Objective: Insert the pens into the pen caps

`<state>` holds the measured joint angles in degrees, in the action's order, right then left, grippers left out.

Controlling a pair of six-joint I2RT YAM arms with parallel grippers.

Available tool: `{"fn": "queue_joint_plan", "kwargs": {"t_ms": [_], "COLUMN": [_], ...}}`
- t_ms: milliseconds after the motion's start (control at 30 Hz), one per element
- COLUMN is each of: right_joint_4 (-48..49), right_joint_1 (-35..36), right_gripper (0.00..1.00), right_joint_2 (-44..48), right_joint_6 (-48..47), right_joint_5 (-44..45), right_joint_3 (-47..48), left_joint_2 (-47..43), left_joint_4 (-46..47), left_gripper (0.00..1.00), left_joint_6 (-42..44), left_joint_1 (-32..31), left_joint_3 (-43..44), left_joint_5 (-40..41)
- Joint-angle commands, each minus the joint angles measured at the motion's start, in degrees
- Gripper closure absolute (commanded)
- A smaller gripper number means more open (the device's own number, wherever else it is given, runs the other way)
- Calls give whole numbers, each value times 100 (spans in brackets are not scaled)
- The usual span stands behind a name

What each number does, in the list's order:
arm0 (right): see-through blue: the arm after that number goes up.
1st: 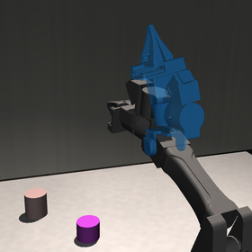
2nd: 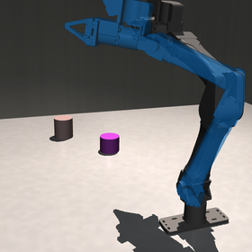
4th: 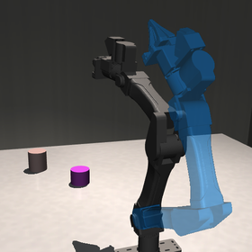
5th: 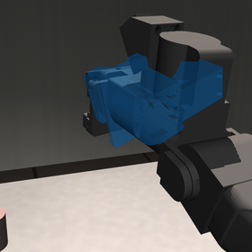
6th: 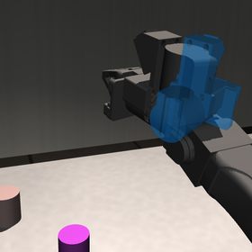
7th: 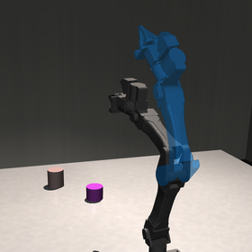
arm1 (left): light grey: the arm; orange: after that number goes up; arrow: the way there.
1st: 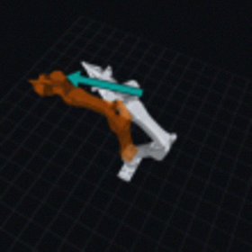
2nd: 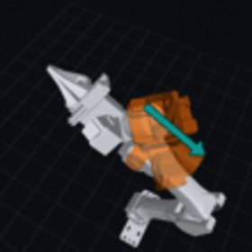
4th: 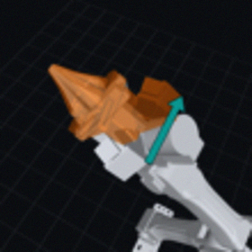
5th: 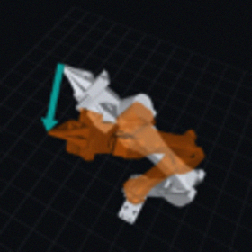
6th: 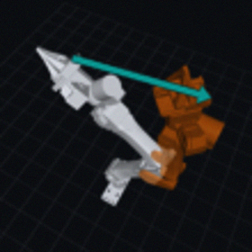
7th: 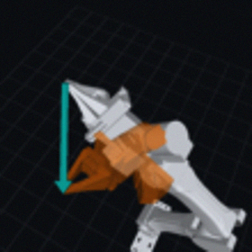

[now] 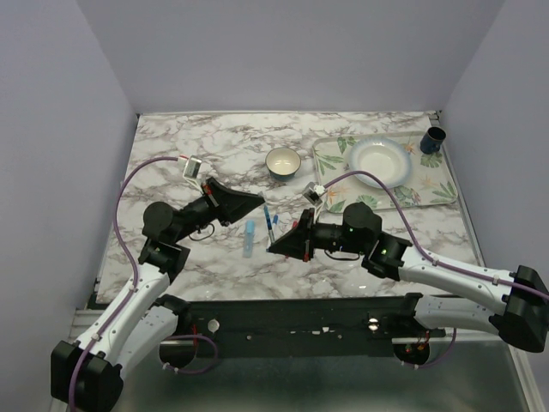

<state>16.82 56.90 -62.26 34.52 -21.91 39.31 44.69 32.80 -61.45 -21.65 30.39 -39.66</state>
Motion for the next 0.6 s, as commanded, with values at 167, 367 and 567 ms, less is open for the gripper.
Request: {"fn": "queue_joint_plan", "kwargs": {"t_ms": [167,367,567], "right_joint_4": [-258,-521,-855], "right_joint_1": [31,23,31], "right_gripper": [99,99,99], "right_joint_2": [91,214,355], "right_joint_6": [-297,-718,-1175], "right_joint_5": [292,591,1092], "right_joint_3": [358,498,622], "left_joint_2": [154,207,295], "left_joint_4": [-273,-563,-845], "left_gripper": [100,100,100], "left_joint_6": [72,81,133], "left_joint_1": [-199,-375,-489], "left_joint_3": [116,195,336], "left_joint_5": [-200,-244,-305]}}
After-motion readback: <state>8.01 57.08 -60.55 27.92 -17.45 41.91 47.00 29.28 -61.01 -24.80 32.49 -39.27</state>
